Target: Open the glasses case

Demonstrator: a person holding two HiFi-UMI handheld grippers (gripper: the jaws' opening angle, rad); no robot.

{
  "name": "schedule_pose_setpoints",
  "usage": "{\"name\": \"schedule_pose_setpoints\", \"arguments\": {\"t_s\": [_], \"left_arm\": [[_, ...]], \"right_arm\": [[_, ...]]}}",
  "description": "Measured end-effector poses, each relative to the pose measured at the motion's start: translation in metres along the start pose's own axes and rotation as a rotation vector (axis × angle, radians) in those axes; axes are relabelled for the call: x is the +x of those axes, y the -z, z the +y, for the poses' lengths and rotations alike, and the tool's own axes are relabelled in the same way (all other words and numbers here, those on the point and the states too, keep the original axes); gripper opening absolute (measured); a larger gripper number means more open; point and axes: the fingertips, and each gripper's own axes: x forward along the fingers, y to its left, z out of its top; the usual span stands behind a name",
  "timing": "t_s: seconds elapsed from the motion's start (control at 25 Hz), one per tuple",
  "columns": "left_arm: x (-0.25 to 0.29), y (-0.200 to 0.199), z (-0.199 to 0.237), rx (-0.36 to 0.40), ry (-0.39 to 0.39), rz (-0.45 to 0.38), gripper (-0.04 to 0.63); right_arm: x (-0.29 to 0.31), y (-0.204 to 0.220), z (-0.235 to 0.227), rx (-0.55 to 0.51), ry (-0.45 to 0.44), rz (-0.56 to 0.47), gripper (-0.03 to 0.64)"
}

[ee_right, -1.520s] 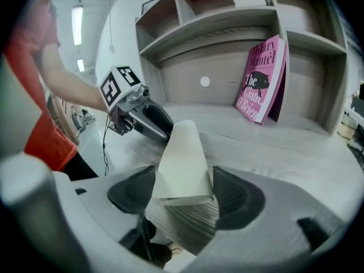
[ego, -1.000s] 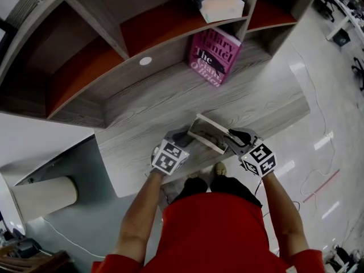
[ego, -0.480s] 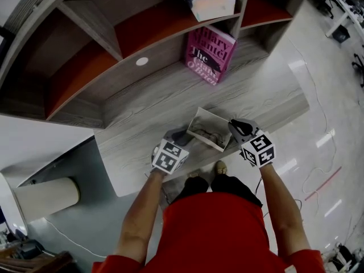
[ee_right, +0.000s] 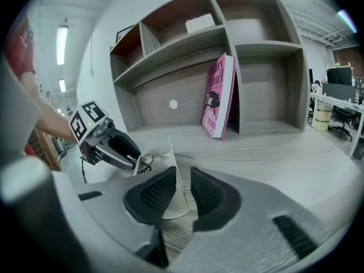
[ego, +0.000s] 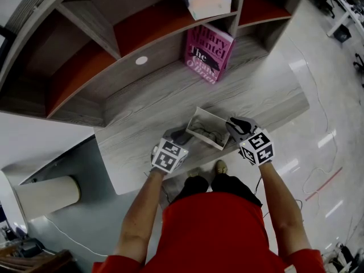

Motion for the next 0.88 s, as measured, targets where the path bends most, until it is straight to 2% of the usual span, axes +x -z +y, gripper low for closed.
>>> {"name": "schedule_pose_setpoints", "arguments": {"t_s": [0.32,0.52,0.68,0.88], "left_arm": [[-0.013,-0.006,0.005,-0.009,-0.029,-0.031,0.15],[-0.03,-0.019,0.009,-0.027,-0.058,-0.098,0.15],[-0.05,-0.047,0.006,-0.017,-0.08,-0.199,0.15],[-0.086,-0.102,-0.004,0.002,-0.107,-0.394,0.138]], "right_arm": [[-0.009,-0.01,0.009,-0.018,-0.038,-0.034,0.112],[-0.018,-0.029,0.015,-0.047,-0.055,-0.083,0.117],[-0.027,-0.052,0.022,-0.069,-0.054,-0.138,0.112],[-0.044,-0.093,0.035,-0.088,-0.045,-0.255,0.086]]}}
